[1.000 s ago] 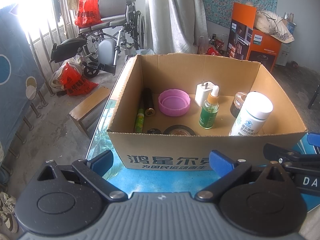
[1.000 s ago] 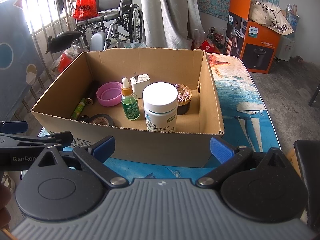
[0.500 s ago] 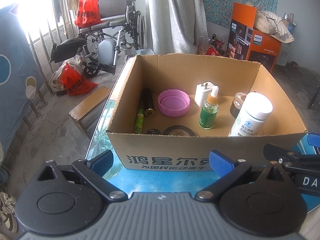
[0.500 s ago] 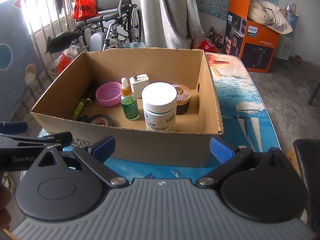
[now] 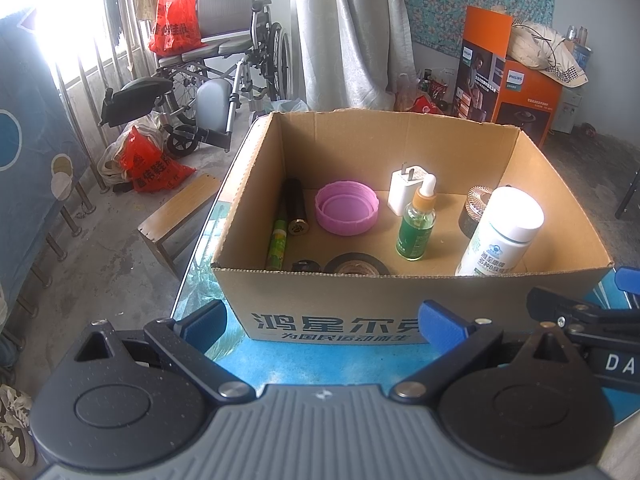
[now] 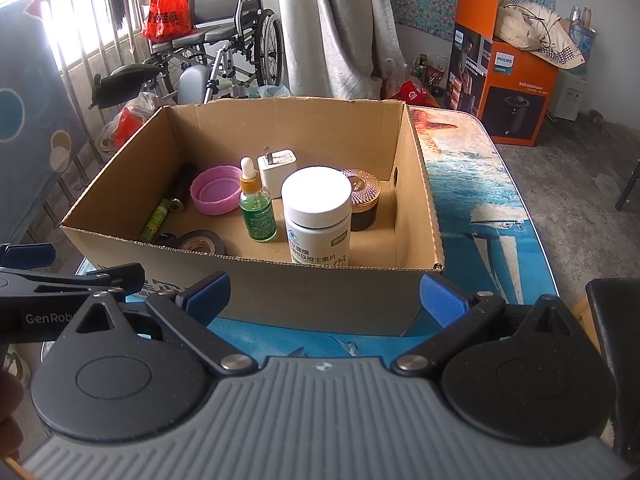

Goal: Organize rigid objects

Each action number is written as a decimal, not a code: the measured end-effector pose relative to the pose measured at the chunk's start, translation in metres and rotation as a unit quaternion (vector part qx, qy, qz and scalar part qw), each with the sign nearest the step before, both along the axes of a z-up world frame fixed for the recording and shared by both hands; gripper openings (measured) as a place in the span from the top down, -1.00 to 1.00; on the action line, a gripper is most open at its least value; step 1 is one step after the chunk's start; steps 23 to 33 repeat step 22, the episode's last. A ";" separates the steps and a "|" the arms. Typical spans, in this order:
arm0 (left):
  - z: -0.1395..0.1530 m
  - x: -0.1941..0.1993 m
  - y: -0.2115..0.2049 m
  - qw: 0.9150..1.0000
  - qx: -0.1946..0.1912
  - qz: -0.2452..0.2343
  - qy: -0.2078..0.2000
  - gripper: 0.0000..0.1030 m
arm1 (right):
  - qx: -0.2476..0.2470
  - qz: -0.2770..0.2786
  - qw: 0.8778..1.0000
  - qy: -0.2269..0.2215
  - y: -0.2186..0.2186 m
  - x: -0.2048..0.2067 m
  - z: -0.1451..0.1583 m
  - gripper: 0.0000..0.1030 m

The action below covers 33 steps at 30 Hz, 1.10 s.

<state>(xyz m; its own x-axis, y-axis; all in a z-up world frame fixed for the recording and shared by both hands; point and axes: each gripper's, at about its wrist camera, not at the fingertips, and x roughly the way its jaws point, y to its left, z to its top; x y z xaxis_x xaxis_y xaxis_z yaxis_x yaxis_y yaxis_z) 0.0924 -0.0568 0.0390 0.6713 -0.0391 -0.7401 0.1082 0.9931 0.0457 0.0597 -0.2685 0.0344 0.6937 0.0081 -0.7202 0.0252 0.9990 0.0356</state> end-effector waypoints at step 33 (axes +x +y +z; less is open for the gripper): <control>0.000 0.000 0.000 1.000 0.000 0.000 0.001 -0.99 | -0.001 -0.002 1.000 -0.001 0.000 0.000 0.002 -0.97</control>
